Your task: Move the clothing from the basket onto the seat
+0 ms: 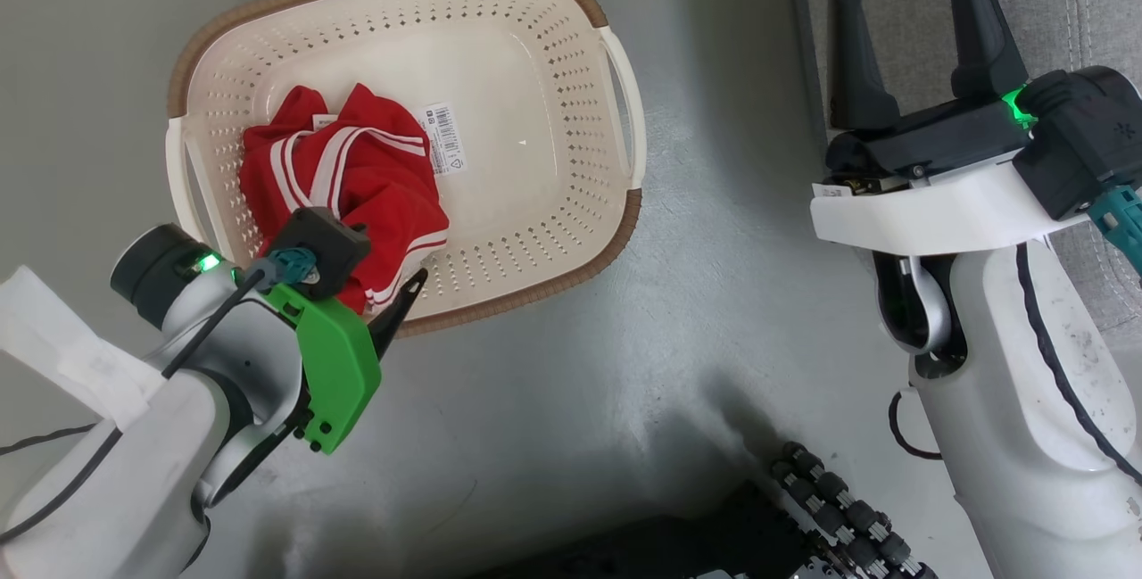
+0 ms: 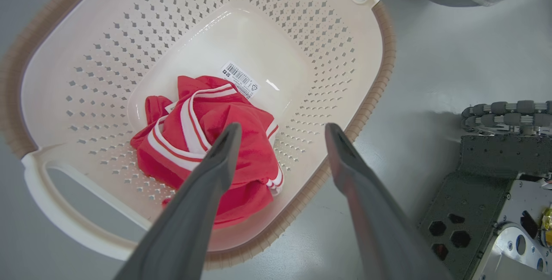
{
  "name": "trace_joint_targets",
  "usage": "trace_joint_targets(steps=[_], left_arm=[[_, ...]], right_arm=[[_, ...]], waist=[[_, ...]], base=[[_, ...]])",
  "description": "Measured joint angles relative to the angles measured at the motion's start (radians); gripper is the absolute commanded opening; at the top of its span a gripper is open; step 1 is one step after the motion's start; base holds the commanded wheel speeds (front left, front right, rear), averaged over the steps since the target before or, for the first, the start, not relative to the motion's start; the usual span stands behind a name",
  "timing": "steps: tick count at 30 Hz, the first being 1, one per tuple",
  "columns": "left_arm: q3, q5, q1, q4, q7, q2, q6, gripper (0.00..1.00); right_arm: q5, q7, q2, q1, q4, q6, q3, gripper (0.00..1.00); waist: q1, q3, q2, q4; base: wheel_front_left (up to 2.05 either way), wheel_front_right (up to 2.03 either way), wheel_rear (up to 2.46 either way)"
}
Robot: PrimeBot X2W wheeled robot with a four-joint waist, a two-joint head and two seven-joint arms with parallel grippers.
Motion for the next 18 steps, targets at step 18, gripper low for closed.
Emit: trace_joint_targets(steps=[18], left_arm=[[-0.095,-0.059,-0.088,0.033,0.036,0.081,0.0,1.0]], right_arm=[[0.0,0.0,0.009,0.0,-0.005,0.002,-0.014,1.0]], waist=[[0.0,0.045,0.0,-0.002]], base=[[0.0,0.0,0.0]])
